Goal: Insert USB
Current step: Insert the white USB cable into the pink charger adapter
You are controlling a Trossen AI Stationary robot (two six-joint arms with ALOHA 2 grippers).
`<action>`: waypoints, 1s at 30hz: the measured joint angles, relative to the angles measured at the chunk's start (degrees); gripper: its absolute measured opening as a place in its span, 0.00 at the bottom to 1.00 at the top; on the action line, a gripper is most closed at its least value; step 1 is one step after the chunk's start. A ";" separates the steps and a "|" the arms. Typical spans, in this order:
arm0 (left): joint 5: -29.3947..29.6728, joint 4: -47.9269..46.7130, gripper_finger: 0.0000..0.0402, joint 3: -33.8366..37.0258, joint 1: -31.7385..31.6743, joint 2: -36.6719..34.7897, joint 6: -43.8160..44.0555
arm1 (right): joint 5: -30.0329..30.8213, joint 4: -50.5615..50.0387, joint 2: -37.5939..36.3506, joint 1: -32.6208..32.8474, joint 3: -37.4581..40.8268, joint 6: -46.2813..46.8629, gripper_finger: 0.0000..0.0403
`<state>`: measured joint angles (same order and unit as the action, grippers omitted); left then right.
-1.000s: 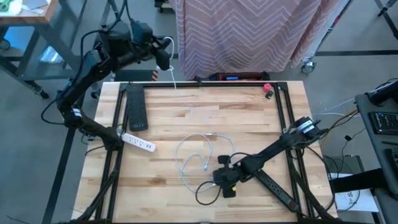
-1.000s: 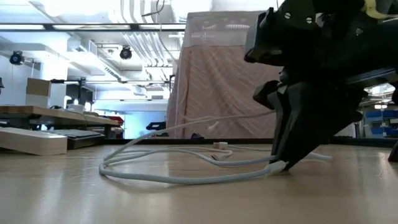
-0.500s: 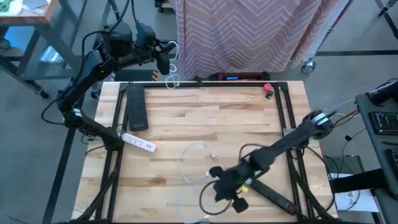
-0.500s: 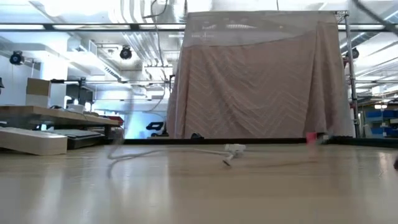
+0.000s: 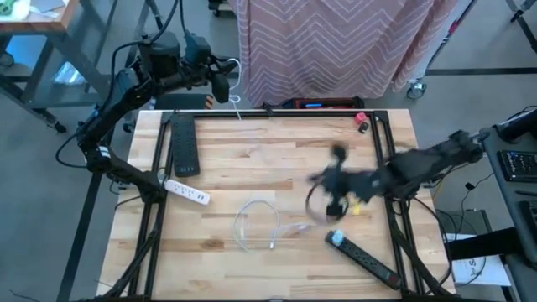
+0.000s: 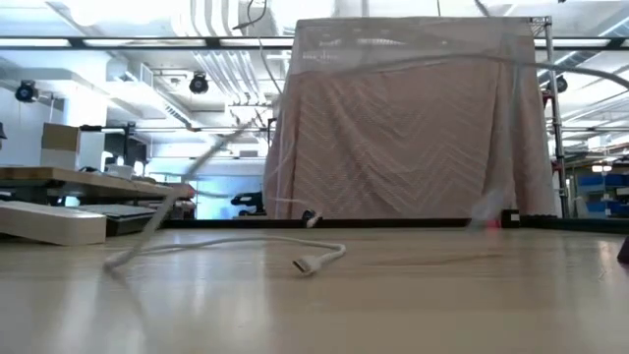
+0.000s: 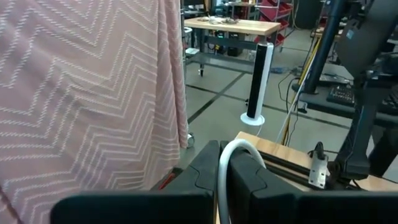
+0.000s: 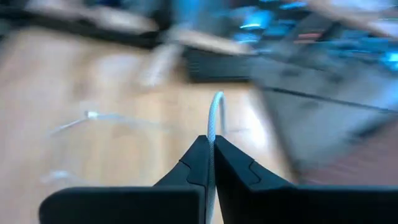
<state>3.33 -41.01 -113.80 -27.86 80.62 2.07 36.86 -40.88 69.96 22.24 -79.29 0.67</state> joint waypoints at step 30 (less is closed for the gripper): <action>1.77 10.36 0.00 11.54 -3.38 0.20 -0.97 | -36.17 29.35 -12.06 -8.89 0.41 5.81 0.00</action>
<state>5.10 -30.64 -102.25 -31.23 80.82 1.11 0.69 -11.53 57.90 13.35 -78.88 6.48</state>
